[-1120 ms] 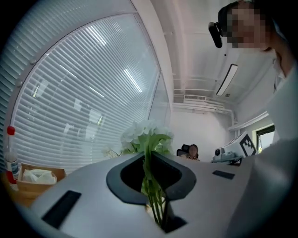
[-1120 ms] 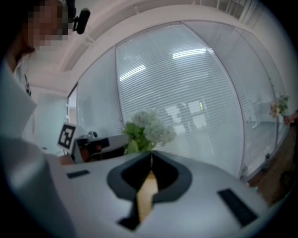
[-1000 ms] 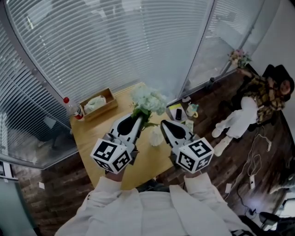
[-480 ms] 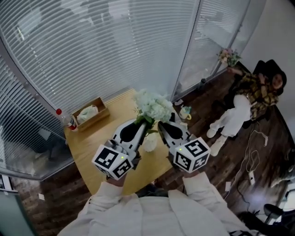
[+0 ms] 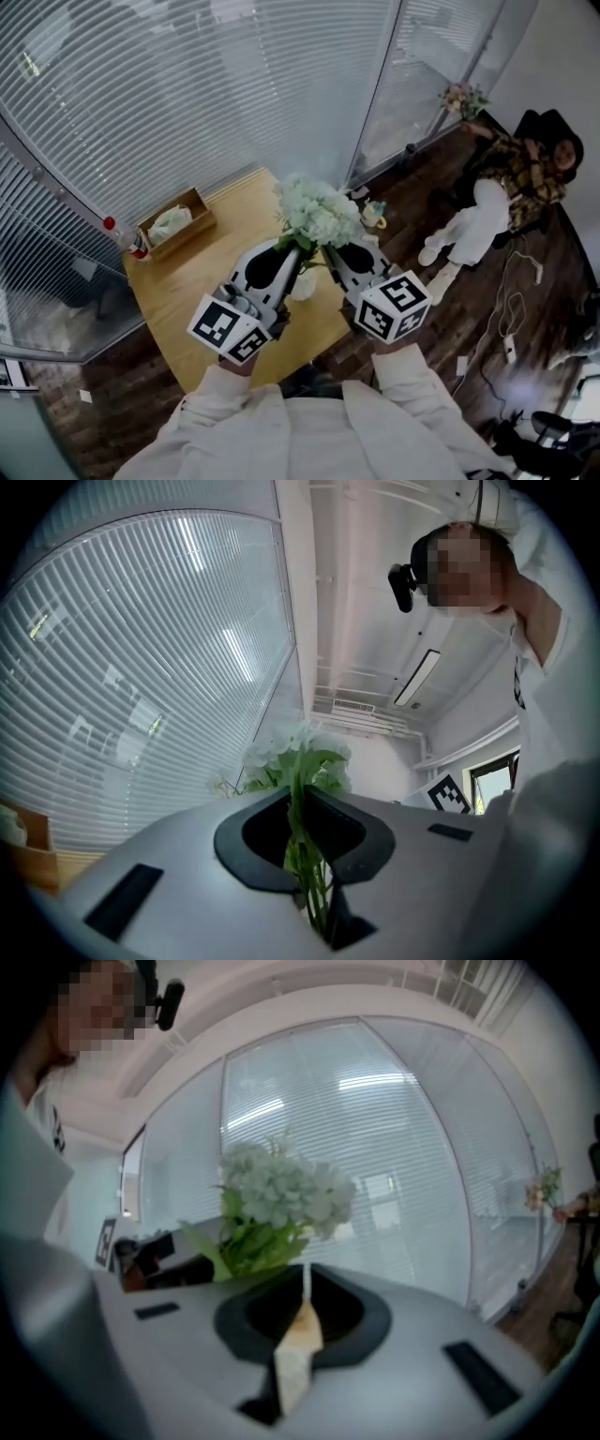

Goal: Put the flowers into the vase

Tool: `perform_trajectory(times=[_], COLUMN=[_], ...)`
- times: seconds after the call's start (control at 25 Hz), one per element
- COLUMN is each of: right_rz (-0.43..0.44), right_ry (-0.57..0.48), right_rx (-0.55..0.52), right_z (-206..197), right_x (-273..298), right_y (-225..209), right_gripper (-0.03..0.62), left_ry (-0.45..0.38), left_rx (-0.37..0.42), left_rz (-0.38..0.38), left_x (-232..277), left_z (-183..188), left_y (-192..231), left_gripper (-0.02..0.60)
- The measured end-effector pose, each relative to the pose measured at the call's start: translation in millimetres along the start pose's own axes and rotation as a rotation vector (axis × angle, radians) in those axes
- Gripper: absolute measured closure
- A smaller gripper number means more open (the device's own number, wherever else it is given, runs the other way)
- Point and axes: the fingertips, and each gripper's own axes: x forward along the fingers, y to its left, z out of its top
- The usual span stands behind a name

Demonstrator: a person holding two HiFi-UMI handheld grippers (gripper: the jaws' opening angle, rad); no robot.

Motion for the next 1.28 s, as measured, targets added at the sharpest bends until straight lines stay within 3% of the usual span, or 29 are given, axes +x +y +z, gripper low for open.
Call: perform_trajectory(times=[0.28, 0.68, 0.88, 1.28], right_rz=[0.026, 0.024, 0.016, 0.012], right_ry=[-0.039, -0.061, -0.092, -0.151], right_rx=[0.070, 0.081, 0.078, 0.055], right_z=[0, 15, 24, 49], right_x=[5, 8, 9, 12], right_y=[1, -1, -3, -3], right_gripper=[0.580, 0.580, 0.580, 0.580], left_ry=[-0.016, 0.018, 0.003, -0.041], left_rx=[-0.102, -0.131, -0.118, -0.022], left_rz=[-0.041, -0.127, -0.151, -0.174], left_x=[3, 16, 18, 23], left_z=[-6, -11, -9, 5], left_y=[5, 7, 4, -5], left_gripper=[0.541, 0.541, 0.541, 0.541])
